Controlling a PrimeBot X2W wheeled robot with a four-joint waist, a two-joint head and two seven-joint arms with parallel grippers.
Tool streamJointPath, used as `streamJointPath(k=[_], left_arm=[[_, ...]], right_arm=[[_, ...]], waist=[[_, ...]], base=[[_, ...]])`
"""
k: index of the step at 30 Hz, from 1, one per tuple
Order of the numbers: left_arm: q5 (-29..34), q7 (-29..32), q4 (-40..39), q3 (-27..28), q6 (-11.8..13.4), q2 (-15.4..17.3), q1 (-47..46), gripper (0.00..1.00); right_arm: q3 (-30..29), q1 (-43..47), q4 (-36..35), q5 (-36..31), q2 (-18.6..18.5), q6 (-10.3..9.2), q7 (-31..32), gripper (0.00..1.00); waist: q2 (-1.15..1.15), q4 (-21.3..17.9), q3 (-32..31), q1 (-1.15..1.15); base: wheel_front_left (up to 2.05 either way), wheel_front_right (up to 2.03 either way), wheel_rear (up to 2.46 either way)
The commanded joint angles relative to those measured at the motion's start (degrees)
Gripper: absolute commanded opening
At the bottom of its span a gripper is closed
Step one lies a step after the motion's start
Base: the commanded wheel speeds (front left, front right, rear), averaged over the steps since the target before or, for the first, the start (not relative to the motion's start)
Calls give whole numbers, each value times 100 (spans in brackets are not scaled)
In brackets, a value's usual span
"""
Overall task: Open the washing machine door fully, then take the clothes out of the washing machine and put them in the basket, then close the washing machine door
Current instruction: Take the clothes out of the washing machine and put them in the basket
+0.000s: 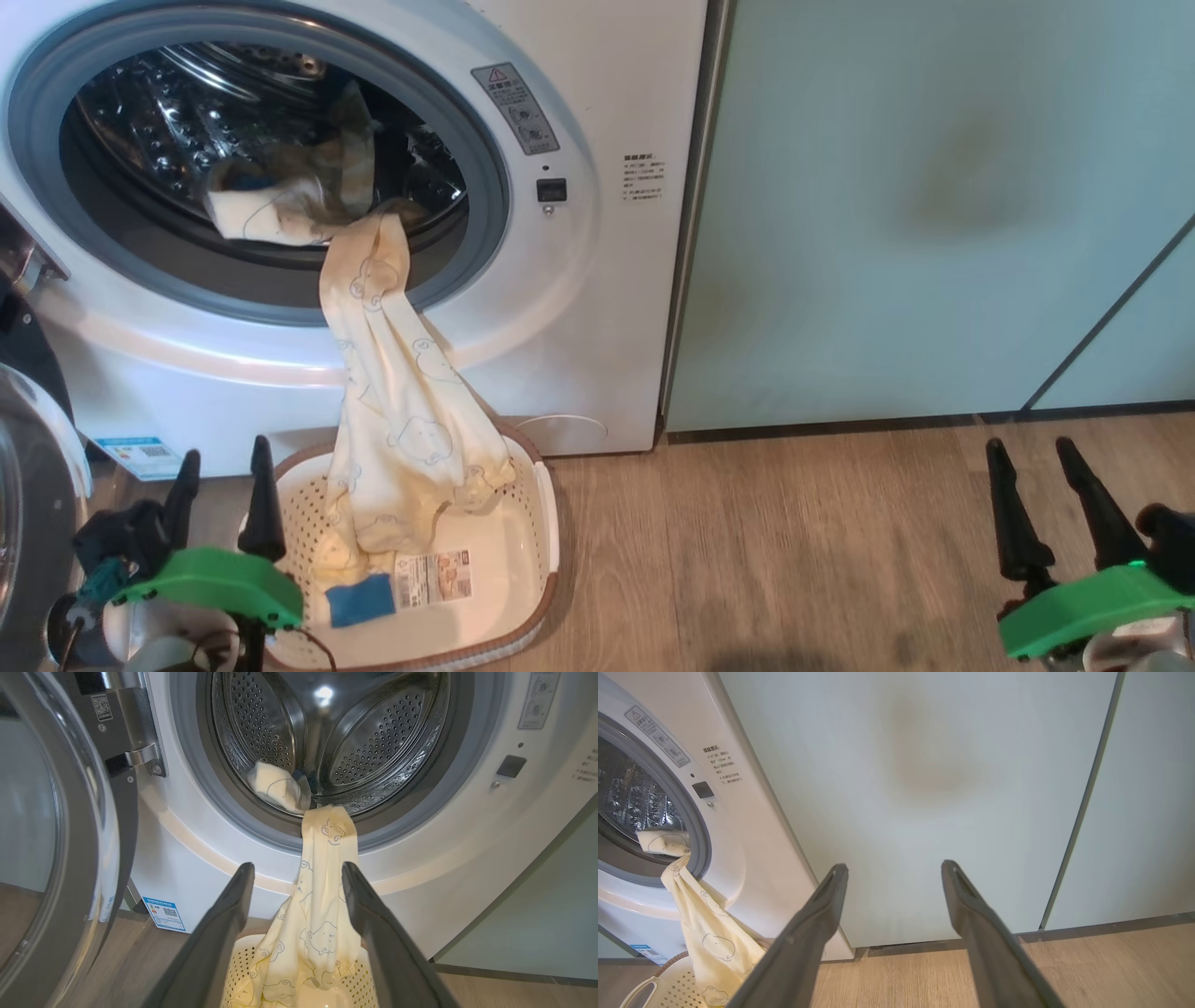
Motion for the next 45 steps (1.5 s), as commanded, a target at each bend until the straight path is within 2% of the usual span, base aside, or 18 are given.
streamJointPath(k=[1, 30, 37, 45], left_arm=[[77, -43, -189, 222, -31, 75, -108, 100], [356, -44, 31, 290, -131, -37, -350, 100], [425, 28, 581, -207, -137, 281, -909, 100], [217, 1021, 948, -919, -138, 901, -2110, 100]], right_arm=[[58, -115, -172, -24, -49, -15, -55, 100], [67, -130, -178, -36, -38, -15, -55, 100], [95, -164, -189, -41, -30, -15, -55, 100], [116, -307, -207, -5, -11, -15, -55, 100]], waist=[[0, 1, 5, 0], [0, -16, 63, 0], [0, -83, 173, 0], [0, -260, 552, 0]], base=[[0, 0, 0], [0, 0, 0], [0, 0, 0], [0, 0, 0]])
